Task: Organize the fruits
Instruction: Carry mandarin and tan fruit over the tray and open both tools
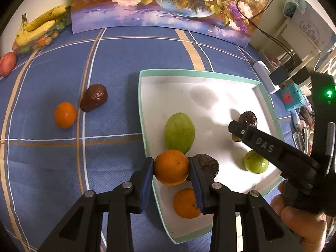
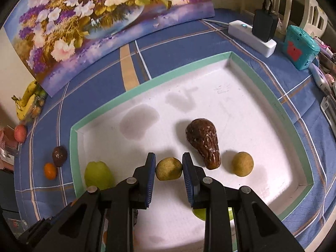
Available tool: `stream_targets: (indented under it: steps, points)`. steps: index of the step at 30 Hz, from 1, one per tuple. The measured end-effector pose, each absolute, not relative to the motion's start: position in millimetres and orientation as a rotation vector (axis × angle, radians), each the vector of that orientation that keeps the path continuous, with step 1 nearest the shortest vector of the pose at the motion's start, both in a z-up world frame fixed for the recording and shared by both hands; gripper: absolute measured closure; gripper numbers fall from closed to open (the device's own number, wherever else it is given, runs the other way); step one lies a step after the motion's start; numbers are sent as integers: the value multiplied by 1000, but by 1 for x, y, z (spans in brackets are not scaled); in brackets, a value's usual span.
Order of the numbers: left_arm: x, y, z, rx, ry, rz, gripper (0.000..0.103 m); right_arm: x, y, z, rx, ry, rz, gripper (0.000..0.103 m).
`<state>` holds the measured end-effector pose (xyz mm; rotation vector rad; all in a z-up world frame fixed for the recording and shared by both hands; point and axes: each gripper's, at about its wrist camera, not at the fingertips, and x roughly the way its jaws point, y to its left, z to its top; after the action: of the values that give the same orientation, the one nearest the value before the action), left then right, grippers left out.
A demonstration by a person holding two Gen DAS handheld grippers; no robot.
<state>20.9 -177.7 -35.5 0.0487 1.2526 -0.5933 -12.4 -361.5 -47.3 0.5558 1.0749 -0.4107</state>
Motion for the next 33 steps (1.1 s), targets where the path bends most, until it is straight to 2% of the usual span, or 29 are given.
stream_targets:
  steps: [15,18,33]
  points:
    - [21,-182,-40,58,1281,-606,64,-10,-359,-53,542,1104,-416,75]
    - [21,-182,-37,51,1280,-618,57,-11,-360,-50,544,1098,-417,73]
    - [29,-154,-3,-51,1204,-623,56,-23,-356,-4,496,1006,-431,72]
